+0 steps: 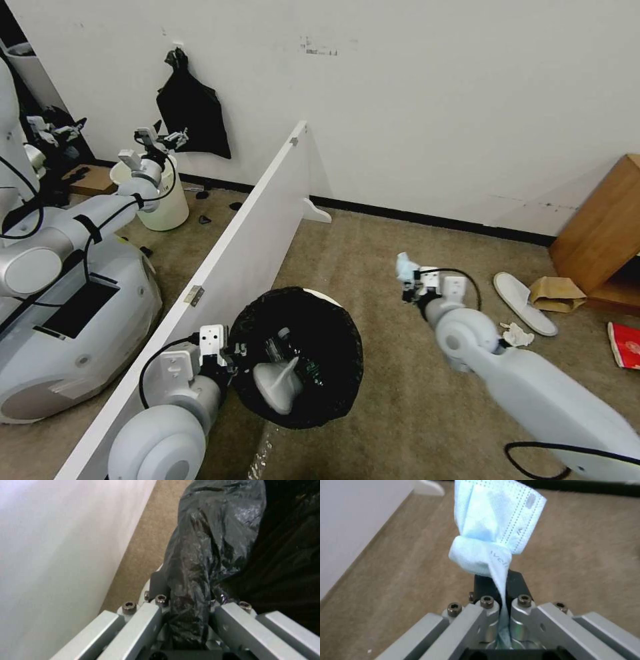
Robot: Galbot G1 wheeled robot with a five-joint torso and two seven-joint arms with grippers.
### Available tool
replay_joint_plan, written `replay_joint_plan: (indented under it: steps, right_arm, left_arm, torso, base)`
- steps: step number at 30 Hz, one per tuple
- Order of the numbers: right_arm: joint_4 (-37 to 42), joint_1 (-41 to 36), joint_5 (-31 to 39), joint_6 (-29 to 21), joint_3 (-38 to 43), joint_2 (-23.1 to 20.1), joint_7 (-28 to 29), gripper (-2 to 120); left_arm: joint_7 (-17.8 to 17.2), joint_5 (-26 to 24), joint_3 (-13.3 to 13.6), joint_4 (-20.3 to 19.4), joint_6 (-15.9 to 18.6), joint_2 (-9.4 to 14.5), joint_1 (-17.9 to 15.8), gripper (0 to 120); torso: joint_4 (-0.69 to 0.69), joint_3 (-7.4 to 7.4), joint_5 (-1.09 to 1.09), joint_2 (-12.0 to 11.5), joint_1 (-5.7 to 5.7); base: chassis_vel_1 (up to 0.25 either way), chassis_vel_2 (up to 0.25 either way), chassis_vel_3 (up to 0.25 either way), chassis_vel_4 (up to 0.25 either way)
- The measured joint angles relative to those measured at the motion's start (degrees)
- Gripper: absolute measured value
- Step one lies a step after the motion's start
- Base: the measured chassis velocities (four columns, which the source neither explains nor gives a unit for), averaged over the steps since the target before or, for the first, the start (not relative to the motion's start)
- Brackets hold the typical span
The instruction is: Pick up the trash bin, then pick up the garbage from the floor and place it into the trash bin.
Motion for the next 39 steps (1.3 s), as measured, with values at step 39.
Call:
replay_joint_plan:
  steps: [39]
  right_arm:
    - [24.23, -21.36, -3.02, 8.57, 23.62, -19.43, -18.03, 0]
  left_arm:
    - [8.37, -8.31, 9.04, 12.70, 0.00, -1.49, -16.28, 2]
  torso:
    - [0.01, 0.00, 0.00, 0.00, 0.00]
  base:
    - [0.000, 0.000, 0.000, 0.000]
